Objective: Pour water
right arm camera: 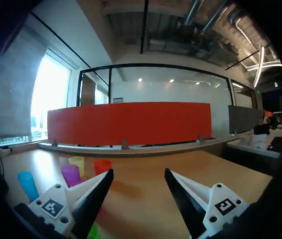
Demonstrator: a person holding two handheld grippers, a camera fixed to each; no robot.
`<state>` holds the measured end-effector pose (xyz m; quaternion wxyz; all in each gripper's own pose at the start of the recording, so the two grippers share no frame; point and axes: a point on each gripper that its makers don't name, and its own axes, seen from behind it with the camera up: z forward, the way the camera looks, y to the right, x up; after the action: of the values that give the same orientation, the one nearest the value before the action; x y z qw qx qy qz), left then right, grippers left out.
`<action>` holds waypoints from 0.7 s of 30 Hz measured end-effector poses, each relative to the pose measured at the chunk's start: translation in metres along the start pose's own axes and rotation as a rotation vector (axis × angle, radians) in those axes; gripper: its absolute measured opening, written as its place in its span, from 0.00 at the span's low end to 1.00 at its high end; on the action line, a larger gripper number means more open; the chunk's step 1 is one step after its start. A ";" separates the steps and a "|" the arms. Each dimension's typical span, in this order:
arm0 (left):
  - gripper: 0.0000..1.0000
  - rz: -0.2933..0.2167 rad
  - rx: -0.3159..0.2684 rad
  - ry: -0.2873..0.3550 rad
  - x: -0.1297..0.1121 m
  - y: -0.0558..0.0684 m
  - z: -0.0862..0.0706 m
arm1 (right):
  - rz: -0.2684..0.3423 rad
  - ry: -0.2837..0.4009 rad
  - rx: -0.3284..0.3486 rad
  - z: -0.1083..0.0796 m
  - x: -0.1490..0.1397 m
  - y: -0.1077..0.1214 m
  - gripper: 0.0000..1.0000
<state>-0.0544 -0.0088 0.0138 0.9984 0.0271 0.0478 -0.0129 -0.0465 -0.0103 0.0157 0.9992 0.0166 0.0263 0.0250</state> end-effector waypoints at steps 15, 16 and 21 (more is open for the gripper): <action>0.91 0.000 0.000 0.000 0.000 0.000 -0.001 | 0.004 -0.014 -0.006 -0.003 -0.006 0.005 0.99; 0.91 0.000 0.000 0.000 0.000 0.000 0.000 | 0.002 -0.016 -0.005 -0.002 -0.006 0.005 0.99; 0.91 0.000 0.000 0.000 0.000 0.001 0.000 | -0.018 -0.021 0.004 -0.002 -0.007 0.000 0.99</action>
<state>-0.0547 -0.0083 0.0136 0.9984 0.0270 0.0478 -0.0129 -0.0537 -0.0101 0.0138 0.9996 0.0185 0.0158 0.0157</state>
